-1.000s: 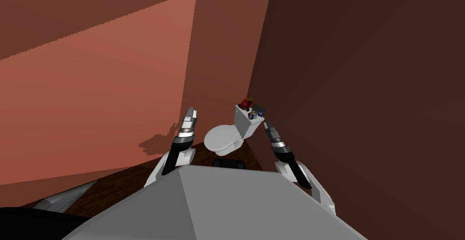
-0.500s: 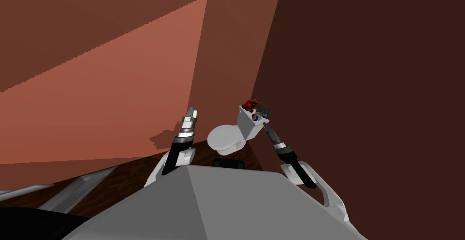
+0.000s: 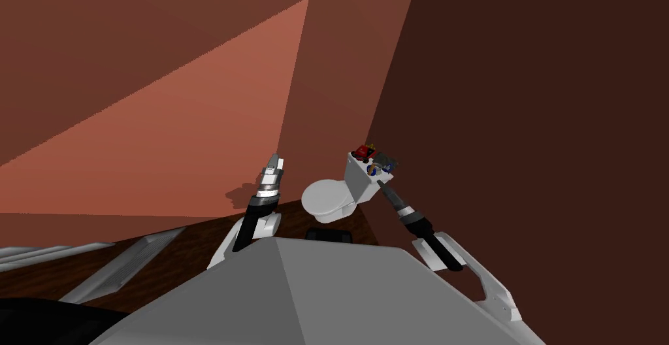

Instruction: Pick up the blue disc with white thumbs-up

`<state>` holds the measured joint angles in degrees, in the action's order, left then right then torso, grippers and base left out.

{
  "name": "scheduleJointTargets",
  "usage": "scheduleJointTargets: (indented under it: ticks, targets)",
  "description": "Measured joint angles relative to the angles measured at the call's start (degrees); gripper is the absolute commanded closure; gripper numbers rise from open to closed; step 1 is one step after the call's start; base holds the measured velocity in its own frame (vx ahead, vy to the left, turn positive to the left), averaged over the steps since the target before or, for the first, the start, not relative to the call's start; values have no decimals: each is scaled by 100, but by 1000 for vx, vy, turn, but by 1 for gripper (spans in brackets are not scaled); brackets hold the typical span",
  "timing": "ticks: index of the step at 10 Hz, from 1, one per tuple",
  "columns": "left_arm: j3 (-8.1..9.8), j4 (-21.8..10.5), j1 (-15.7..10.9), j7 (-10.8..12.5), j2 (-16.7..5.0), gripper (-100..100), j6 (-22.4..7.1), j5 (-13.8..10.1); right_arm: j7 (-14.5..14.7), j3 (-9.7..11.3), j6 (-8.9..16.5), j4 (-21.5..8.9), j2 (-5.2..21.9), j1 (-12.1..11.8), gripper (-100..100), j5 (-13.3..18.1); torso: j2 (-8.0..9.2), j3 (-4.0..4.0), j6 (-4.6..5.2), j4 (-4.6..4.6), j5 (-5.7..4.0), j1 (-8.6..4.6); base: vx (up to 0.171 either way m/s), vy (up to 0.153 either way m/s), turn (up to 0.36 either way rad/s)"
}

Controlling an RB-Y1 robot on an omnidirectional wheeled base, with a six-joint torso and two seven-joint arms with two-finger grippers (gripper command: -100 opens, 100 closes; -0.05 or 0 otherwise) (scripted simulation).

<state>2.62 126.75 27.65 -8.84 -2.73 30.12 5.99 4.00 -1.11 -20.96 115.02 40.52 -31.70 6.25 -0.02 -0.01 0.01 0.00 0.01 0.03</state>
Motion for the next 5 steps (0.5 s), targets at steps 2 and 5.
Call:
scheduleJointTargets:
  ticks: [2, 5]
  targets:
    - [0, 0, 1, 0, 0, 0, 0, 0, -21, 3, 84, -163, 310, -4, -100, 105, -1, 0, 3, 0, 0, 0, 3, 10, 84]
    - [1, 0, 1, 0, 0, 0, 0, 0, -74, -34, 195, -382, 835, -64, -100, 245, 0, 0, 3, 0, -1, -1, 3, 11, 125]
